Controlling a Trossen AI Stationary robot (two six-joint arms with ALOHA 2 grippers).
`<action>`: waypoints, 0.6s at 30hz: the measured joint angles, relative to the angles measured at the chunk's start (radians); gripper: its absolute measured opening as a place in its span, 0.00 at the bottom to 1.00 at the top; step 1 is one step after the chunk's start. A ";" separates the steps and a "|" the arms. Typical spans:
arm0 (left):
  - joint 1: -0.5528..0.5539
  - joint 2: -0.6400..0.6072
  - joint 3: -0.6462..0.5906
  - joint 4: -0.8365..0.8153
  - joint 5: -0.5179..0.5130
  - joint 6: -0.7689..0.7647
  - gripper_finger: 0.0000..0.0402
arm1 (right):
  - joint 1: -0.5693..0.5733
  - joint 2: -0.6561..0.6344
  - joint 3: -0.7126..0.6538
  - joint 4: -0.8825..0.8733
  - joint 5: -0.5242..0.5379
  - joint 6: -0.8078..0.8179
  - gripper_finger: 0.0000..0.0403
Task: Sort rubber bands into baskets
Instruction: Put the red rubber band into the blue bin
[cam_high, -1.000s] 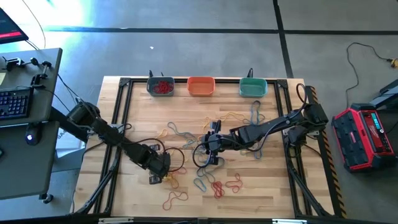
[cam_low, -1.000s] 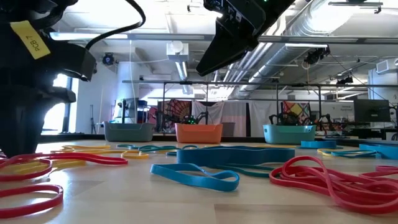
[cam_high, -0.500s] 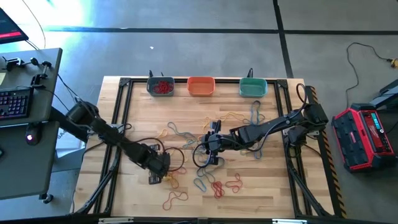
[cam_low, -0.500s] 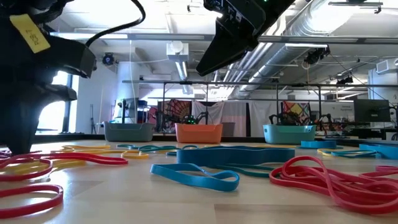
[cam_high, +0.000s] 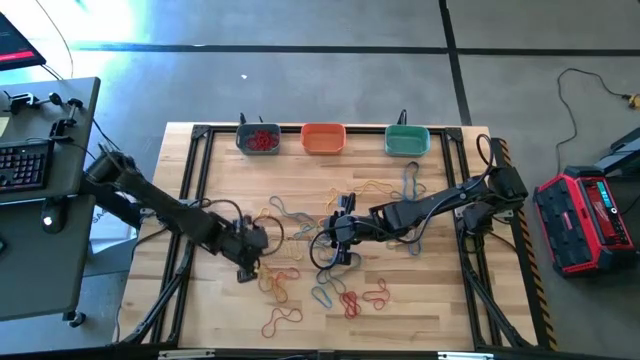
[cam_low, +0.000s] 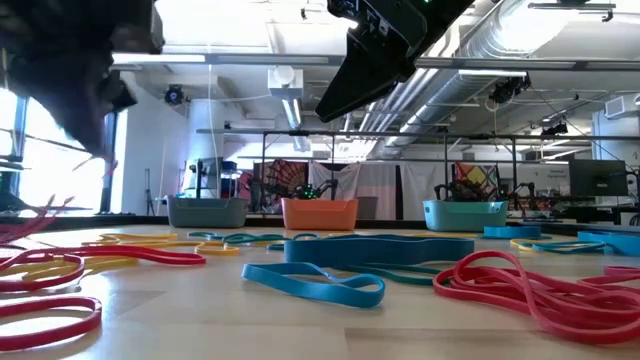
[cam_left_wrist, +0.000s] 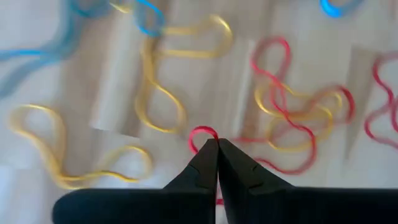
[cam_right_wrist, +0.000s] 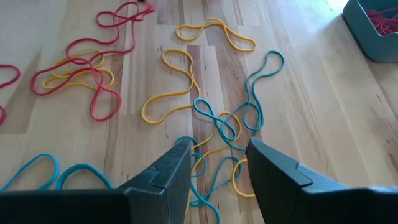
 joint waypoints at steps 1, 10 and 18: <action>0.012 -0.022 0.000 -0.013 -0.022 0.000 0.00 | 0.000 0.000 0.000 0.000 0.000 0.000 0.36; 0.189 -0.182 0.000 -0.044 -0.147 0.116 0.00 | 0.000 0.000 0.000 0.000 0.000 0.003 0.36; 0.351 -0.286 0.000 -0.037 -0.239 0.232 0.00 | 0.000 0.000 0.000 0.000 0.000 0.011 0.36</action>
